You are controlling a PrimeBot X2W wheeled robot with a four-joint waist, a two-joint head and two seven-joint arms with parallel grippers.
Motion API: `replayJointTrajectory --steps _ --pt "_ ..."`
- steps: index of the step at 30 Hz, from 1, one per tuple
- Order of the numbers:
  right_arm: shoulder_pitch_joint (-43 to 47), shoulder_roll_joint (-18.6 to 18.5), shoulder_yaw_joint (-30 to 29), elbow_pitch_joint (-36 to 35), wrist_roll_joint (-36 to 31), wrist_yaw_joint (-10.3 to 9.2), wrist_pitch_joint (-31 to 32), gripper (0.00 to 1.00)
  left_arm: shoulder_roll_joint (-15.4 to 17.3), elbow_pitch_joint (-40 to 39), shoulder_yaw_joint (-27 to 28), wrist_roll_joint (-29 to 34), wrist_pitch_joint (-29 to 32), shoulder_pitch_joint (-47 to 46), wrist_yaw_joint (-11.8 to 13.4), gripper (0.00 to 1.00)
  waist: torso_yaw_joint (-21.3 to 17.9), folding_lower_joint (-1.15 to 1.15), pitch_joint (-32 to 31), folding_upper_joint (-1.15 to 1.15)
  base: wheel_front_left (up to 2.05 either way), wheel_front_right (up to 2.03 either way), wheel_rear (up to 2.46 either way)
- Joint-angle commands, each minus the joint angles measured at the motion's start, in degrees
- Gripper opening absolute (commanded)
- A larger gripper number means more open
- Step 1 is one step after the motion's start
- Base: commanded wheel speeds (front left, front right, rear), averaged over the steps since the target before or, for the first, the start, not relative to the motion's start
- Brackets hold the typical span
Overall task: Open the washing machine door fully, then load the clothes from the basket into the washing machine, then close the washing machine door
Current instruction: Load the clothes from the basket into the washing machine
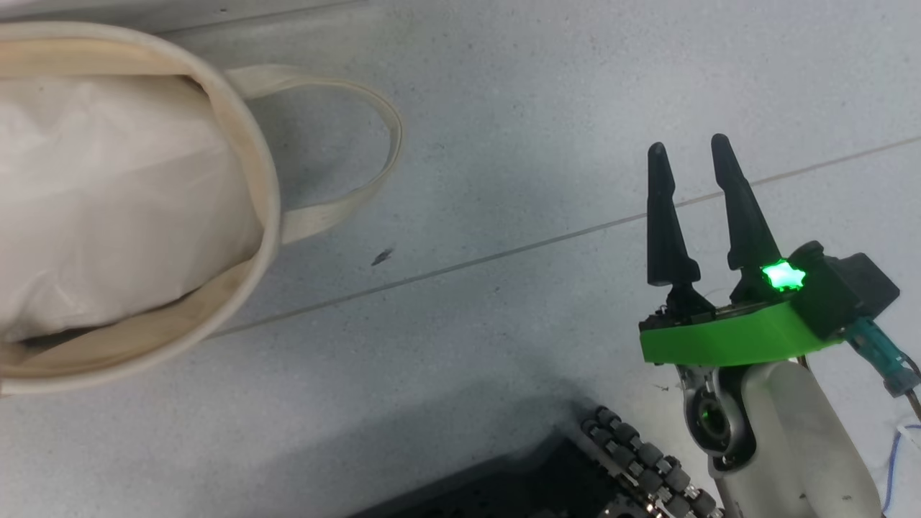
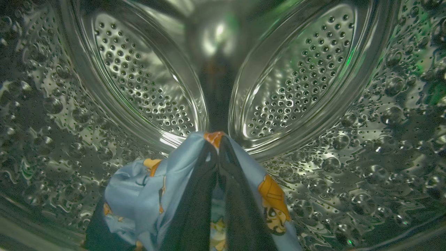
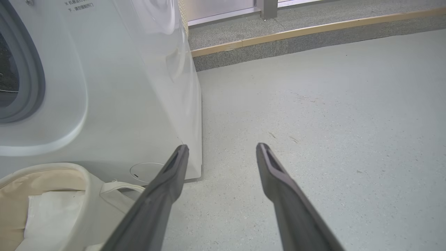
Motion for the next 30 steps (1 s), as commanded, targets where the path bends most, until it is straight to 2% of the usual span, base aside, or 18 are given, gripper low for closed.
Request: replayJointTrajectory --steps 1,5,6,7,10,16,23,30 --pt "0.8 0.1 1.3 -1.7 0.6 0.0 -0.7 1.0 2.4 -2.3 -0.8 0.9 -0.2 -1.2 0.7 0.0 -0.5 0.0 0.8 0.0 0.0 0.0 0.0" --pt "0.5 0.1 1.3 -2.2 1.0 0.0 -0.7 1.0 2.9 -2.5 -2.2 2.8 -0.2 -2.7 2.8 0.0 -0.8 0.0 2.3 0.0 0.0 0.0 0.0" --pt "0.3 0.1 1.3 -2.3 1.0 0.0 -0.7 1.0 3.1 -1.8 -2.4 3.2 -0.2 -3.2 3.7 0.1 -0.9 0.0 2.7 0.0 0.0 0.0 0.0" --pt "0.2 0.1 1.3 -2.4 1.1 0.0 -0.7 1.0 3.4 -0.9 -2.7 3.7 -0.2 -3.6 4.6 1.0 -1.0 0.0 2.9 0.0 0.0 0.0 0.0" --pt "0.0 0.1 1.2 -2.5 1.6 0.0 -0.7 1.0 3.9 0.8 -2.5 3.5 -0.2 -4.7 6.0 1.0 -1.2 0.0 3.0 0.0 0.0 0.0 0.0" --pt "-0.3 0.1 1.2 -2.0 1.2 0.0 -0.7 1.0 3.9 -4.6 -2.5 2.8 -0.3 0.3 4.0 1.0 -0.2 0.0 0.3 0.0 0.0 0.0 0.0" --pt "0.7 0.1 1.7 -1.0 -1.1 0.0 -0.7 1.0 1.2 -16.4 -1.4 0.9 -0.3 16.0 0.6 1.0 3.4 0.0 -7.3 0.0 0.0 0.0 0.0" --pt "3.5 0.1 1.6 1.4 -3.7 0.0 -0.7 1.0 -3.5 -28.3 0.4 -0.3 -0.3 36.6 -2.1 1.0 7.4 0.0 -18.1 0.0 0.0 0.0 0.0"
